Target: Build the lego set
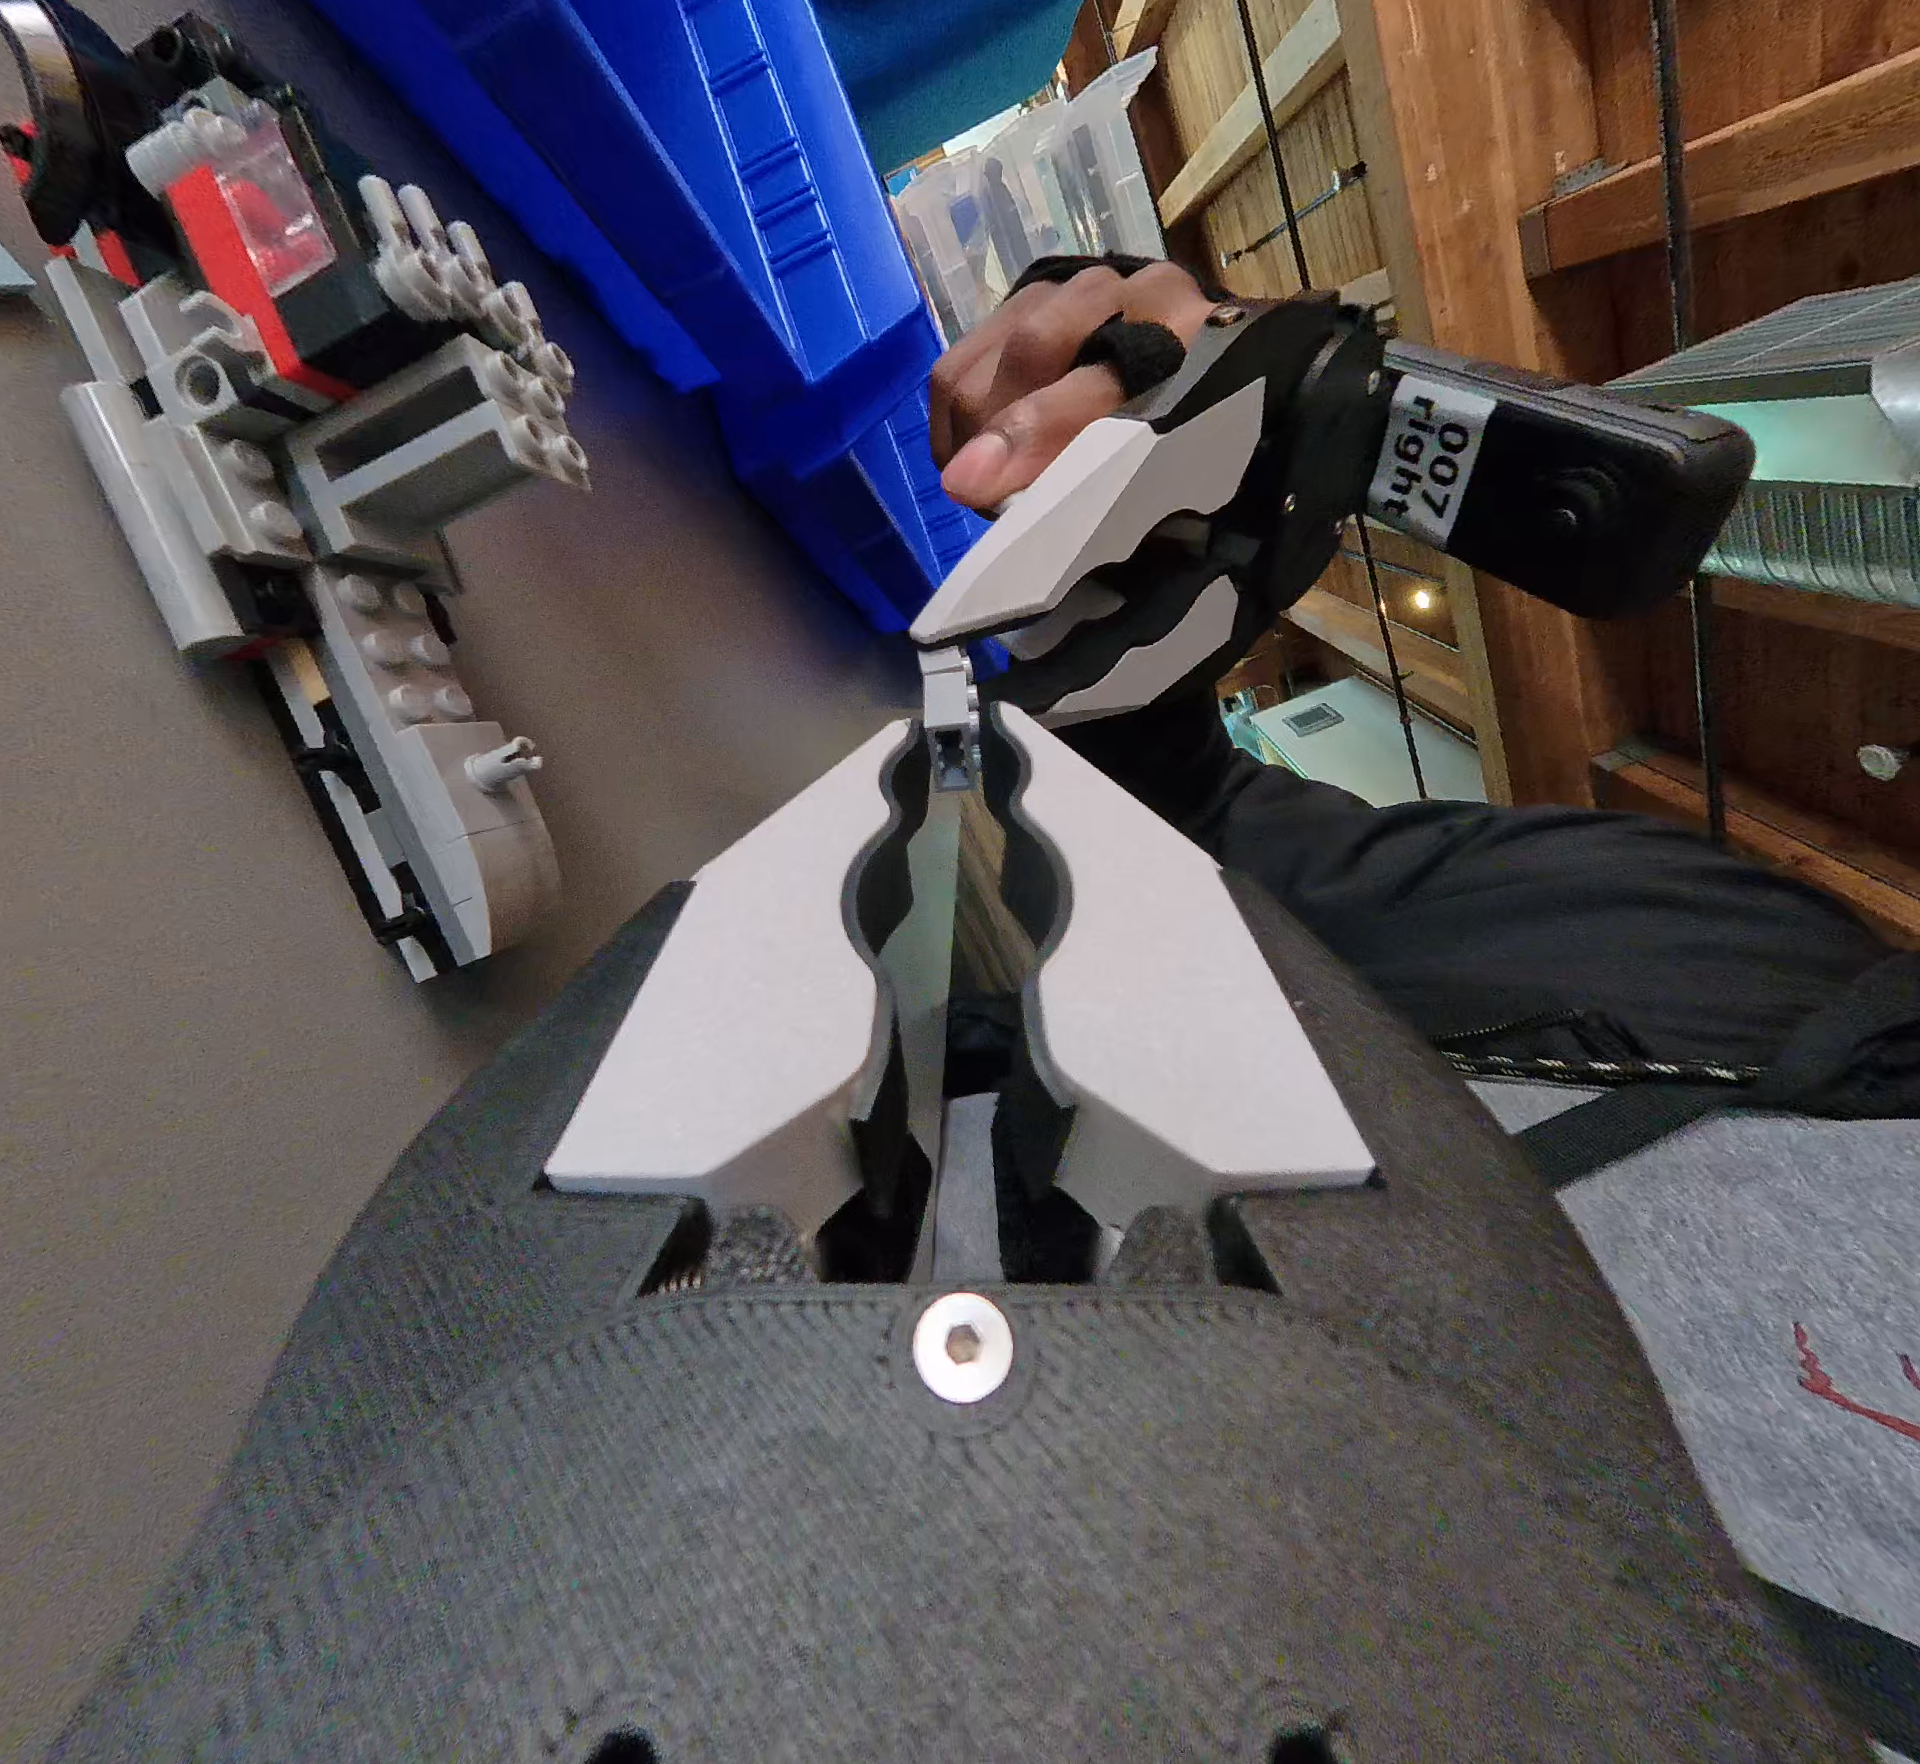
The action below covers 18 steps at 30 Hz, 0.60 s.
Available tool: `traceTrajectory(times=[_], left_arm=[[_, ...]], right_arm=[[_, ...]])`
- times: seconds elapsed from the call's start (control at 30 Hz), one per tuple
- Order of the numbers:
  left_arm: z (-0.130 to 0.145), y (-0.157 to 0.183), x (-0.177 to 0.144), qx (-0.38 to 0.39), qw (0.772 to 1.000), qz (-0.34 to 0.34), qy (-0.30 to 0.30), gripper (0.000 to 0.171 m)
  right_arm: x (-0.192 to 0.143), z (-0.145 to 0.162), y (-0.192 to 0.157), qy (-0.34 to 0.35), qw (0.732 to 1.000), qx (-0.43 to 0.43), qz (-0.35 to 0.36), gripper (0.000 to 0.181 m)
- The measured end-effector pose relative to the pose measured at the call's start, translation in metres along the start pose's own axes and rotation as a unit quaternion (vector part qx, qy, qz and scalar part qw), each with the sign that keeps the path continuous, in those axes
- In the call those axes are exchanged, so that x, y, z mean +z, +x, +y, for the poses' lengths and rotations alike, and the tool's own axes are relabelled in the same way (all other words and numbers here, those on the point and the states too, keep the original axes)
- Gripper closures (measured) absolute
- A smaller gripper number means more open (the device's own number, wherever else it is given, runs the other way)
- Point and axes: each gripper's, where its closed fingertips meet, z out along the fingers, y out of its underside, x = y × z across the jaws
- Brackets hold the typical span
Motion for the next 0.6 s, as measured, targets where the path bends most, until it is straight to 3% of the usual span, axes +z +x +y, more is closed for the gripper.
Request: traceTrajectory(times=[0.23,0.6], left_arm=[[-0.0006,-0.0048,0.0009,0.012,1.0,-0.024,0.003,0.161],[-0.0014,-0.0032,0.0007,0.018,1.0,-0.023,0.004,0.161]], right_arm=[[0.003,0.0033,0.0008,-0.031,0.999,-0.025,0.012,0.166],[0.0031,-0.0007,0.0014,-0.01,0.999,-0.031,0.007,0.166]])
